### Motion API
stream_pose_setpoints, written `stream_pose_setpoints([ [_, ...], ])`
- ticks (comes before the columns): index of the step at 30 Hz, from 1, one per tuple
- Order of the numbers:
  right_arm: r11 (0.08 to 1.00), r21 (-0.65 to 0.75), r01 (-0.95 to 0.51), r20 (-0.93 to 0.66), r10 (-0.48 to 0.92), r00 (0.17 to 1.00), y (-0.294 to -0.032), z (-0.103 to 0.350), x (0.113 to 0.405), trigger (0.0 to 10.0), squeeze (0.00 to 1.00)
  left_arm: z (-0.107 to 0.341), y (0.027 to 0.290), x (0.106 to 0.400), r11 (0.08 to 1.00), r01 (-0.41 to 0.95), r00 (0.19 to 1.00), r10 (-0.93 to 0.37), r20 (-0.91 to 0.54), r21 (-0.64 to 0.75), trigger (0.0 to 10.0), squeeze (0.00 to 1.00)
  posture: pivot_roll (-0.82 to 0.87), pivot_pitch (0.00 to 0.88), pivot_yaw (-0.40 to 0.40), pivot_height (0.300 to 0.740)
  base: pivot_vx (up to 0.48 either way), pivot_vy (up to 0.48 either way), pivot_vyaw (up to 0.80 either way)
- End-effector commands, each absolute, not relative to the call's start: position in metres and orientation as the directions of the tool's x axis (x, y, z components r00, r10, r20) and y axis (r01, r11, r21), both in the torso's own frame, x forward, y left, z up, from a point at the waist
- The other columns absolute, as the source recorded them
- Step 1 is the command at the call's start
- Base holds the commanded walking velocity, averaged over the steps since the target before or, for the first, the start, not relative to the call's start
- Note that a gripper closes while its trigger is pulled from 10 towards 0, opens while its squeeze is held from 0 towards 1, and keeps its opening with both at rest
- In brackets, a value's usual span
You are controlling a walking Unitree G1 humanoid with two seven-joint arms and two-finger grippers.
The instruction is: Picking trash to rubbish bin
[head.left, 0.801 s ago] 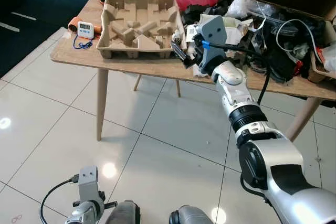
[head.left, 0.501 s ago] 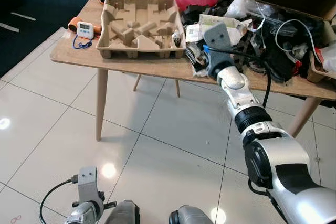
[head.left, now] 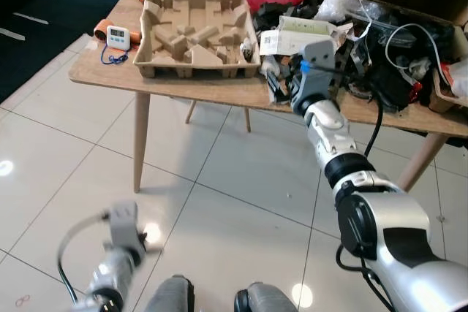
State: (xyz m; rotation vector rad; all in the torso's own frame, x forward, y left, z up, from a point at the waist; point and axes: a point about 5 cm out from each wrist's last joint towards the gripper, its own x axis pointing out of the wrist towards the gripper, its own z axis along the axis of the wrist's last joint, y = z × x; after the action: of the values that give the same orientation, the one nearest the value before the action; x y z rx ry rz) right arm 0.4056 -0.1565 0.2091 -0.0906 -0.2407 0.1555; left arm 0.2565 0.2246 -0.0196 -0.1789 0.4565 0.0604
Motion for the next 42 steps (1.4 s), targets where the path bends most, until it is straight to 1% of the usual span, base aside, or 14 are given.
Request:
stream_pose_setpoints([
  [1,0.985,-0.11,-0.134,0.247,0.158,0.956,-0.16,0.211,0.405,10.0,0.0,-0.015,0.233,0.257,0.975,-0.12,0.915,0.036,-0.401,-0.186,10.0,0.0,0.13,0.168,-0.032,0.74,0.0,0.0,0.0],
  [2,0.982,-0.13,-0.134,0.257,0.163,0.953,-0.162,0.214,0.405,10.0,0.0,0.008,0.243,0.273,0.969,-0.098,0.961,0.034,-0.273,-0.226,10.0,0.0,0.13,0.172,-0.035,0.74,0.0,0.0,0.0],
  [4,0.981,-0.14,-0.133,0.254,0.166,0.953,-0.162,0.214,0.405,10.0,0.0,0.017,0.245,0.279,0.967,-0.071,0.974,0.015,-0.224,-0.244,10.0,0.0,0.13,0.172,-0.035,0.74,0.0,0.0,0.0],
  [7,0.969,-0.22,-0.116,0.212,0.164,0.963,-0.164,0.208,0.405,10.0,0.0,0.06,0.231,0.297,0.92,0.285,0.956,-0.292,0.017,-0.268,10.0,0.0,0.13,0.186,-0.047,0.74,0.0,0.0,0.0],
  [8,0.969,-0.22,-0.116,0.212,0.164,0.963,-0.164,0.208,0.405,10.0,0.0,0.06,0.231,0.297,0.92,0.285,0.956,-0.292,0.017,-0.268,10.0,0.0,0.13,0.186,-0.047,0.74,0.0,0.0,0.0],
  [13,0.964,-0.236,-0.122,0.182,0.167,0.969,-0.162,0.201,0.405,10.0,0.0,0.106,0.203,0.282,0.703,0.7,0.714,-0.69,0.12,-0.126,10.0,0.0,0.15,0.195,-0.046,0.74,0.0,0.0,0.0],
  [14,0.964,-0.236,-0.122,0.182,0.167,0.969,-0.162,0.201,0.405,10.0,0.0,0.106,0.203,0.282,0.703,0.7,0.714,-0.69,0.12,-0.126,10.0,0.0,0.15,0.195,-0.046,0.74,0.0,0.0,0.0],
  [18,0.965,-0.23,-0.125,0.187,0.17,0.968,-0.159,0.201,0.405,10.0,0.0,0.129,0.196,0.271,0.59,0.805,0.592,-0.796,0.123,-0.062,10.0,0.0,0.16,0.203,-0.042,0.74,0.0,0.0,0.0],
  [19,0.965,-0.23,-0.125,0.189,0.17,0.967,-0.156,0.202,0.405,10.0,0.0,0.146,0.187,0.261,0.484,0.875,0.482,-0.87,0.108,-0.012,10.0,0.0,0.16,0.209,-0.04,0.74,0.0,0.0,0.0],
  [21,0.965,-0.23,-0.125,0.189,0.17,0.967,-0.156,0.202,0.405,10.0,0.0,0.146,0.187,0.261,0.484,0.875,0.482,-0.87,0.108,-0.012,10.0,0.0,0.16,0.209,-0.04,0.74,0.0,0.0,0.0],
  [23,0.965,-0.232,-0.121,0.183,0.165,0.969,-0.155,0.201,0.405,10.0,0.0,0.158,0.176,0.253,0.385,0.922,0.381,-0.921,0.08,0.039,10.0,0.0,0.16,0.212,-0.038,0.74,0.0,0.0,0.0],
  [26,0.965,-0.237,-0.111,0.154,0.15,0.977,-0.156,0.195,0.405,10.0,0.0,0.17,0.168,0.252,0.339,0.938,0.334,-0.939,0.079,0.074,10.0,0.0,0.17,0.217,-0.035,0.74,0.0,0.0,0.0],
  [30,0.946,-0.32,-0.056,0.089,0.089,0.992,-0.158,0.183,0.404,10.0,0.0,0.189,0.161,0.254,0.345,0.929,0.334,-0.938,0.096,0.134,10.0,0.0,0.18,0.219,-0.026,0.74,0.0,0.0,0.0],
  [42,0.962,-0.274,0.014,0.19,0.039,0.981,-0.15,0.202,0.408,10.0,0.0,0.226,0.151,0.251,0.404,0.893,0.376,-0.912,0.165,0.198,10.0,0.0,0.2,0.269,0.007,0.74,0.0,0.0,0.0],
])
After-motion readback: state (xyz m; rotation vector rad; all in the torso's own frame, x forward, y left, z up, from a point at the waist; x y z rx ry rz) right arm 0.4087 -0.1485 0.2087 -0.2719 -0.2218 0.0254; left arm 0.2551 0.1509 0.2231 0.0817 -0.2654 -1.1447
